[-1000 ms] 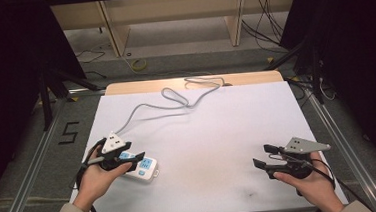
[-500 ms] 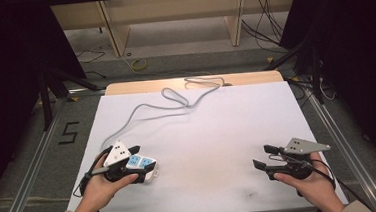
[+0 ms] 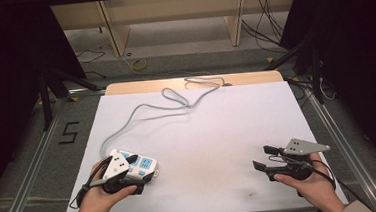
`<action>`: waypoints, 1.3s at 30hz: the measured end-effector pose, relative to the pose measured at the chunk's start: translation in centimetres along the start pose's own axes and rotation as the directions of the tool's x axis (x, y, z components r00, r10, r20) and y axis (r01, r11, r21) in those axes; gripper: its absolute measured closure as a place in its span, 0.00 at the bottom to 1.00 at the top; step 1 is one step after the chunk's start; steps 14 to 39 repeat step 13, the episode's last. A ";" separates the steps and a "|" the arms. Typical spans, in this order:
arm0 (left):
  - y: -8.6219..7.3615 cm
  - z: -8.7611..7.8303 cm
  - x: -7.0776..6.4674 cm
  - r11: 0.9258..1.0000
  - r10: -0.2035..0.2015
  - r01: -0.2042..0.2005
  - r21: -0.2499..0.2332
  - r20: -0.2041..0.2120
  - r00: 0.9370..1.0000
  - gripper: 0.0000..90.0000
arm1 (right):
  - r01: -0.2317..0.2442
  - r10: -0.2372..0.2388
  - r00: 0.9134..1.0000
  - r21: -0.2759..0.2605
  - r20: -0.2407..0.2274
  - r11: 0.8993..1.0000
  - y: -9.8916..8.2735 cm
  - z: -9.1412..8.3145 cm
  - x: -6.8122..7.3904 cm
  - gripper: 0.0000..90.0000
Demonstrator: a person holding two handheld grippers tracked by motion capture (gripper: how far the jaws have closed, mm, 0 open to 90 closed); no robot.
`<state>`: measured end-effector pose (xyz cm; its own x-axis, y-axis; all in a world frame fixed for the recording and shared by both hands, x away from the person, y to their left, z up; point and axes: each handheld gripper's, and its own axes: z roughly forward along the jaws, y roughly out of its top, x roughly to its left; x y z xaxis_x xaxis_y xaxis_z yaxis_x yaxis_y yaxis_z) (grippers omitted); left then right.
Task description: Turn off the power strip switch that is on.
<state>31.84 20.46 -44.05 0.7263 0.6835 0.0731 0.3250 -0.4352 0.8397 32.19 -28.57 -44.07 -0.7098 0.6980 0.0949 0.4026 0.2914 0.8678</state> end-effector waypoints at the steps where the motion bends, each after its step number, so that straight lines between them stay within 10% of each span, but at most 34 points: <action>1: 0.0 0.0 0.0 1.000 0.003 -0.003 0.001 -0.002 1.000 0.24 | 0.001 -0.001 1.000 0.001 -0.001 1.000 0.0 0.0 0.0 0.35; 39: 0.1 0.5 -0.2 1.000 0.013 -0.013 0.014 0.004 1.000 0.25 | 0.001 -0.001 1.000 0.002 0.003 1.000 0.0 0.0 0.0 0.34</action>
